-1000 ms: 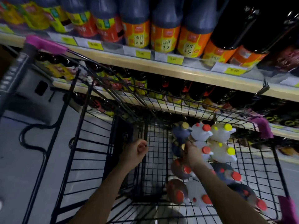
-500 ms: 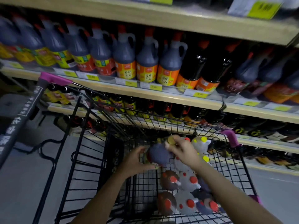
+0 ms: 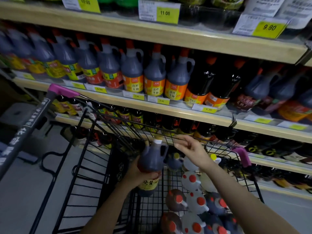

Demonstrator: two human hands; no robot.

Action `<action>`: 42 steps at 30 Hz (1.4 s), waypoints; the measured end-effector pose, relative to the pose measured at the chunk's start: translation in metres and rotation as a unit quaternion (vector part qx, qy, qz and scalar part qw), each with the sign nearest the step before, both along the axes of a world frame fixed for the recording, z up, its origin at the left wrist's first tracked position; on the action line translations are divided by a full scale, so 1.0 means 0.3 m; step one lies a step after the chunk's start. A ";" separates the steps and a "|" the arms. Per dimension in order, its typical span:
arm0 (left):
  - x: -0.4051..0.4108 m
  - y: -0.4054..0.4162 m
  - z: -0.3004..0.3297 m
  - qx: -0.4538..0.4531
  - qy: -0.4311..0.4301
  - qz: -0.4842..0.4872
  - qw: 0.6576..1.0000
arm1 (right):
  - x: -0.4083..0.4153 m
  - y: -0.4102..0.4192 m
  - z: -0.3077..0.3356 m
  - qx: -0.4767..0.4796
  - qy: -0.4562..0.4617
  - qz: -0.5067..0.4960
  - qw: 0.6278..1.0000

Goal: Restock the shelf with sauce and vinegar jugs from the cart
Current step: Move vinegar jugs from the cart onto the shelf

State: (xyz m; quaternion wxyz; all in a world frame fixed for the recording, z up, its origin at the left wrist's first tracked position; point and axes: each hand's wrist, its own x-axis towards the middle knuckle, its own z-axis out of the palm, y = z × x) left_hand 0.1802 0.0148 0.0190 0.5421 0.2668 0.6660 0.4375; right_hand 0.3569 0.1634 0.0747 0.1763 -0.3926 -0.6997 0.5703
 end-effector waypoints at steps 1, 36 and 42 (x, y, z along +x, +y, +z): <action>-0.004 -0.006 -0.029 -0.016 -0.001 0.020 1.000 | 0.033 0.016 -0.054 -0.008 -0.019 -0.014 1.000; -0.007 -0.010 0.144 0.042 0.014 -0.093 0.995 | 0.223 -0.202 0.091 -0.027 0.205 -0.324 0.923; 0.216 0.017 0.244 0.097 0.015 -0.195 0.976 | 0.437 -0.336 0.196 -0.070 0.270 -0.453 0.846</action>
